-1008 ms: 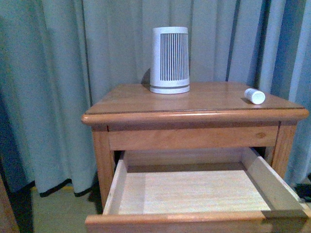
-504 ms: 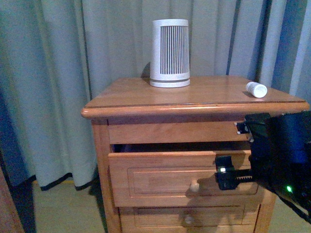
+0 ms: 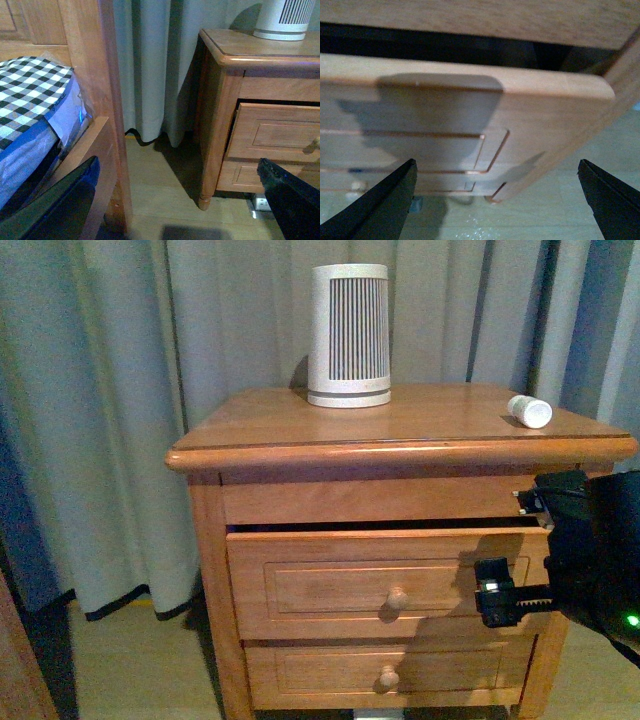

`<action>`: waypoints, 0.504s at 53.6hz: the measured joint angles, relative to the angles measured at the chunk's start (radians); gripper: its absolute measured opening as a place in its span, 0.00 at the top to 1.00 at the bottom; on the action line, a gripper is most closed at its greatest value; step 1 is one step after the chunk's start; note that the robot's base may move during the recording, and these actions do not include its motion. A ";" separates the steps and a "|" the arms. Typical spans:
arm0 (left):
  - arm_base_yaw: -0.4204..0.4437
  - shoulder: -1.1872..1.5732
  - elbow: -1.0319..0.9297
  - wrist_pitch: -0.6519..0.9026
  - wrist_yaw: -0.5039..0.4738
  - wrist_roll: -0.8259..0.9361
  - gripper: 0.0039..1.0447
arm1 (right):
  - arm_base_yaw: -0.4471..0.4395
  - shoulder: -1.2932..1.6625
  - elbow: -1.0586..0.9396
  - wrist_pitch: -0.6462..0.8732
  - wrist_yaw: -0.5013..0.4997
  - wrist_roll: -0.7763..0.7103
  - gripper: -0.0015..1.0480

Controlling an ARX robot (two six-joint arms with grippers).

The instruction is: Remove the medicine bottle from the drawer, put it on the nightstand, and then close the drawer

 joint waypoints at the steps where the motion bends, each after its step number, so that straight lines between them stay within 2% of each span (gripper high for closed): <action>1: 0.000 0.000 0.000 0.000 0.000 0.000 0.06 | 0.003 -0.029 -0.021 -0.009 0.000 0.006 0.07; 12: 0.000 0.000 0.000 0.000 0.000 0.000 0.06 | -0.009 -0.349 -0.232 -0.085 -0.004 0.040 0.07; 27: 0.000 0.000 0.000 0.000 0.000 0.000 0.06 | -0.134 -1.051 -0.480 -0.328 0.066 -0.017 0.07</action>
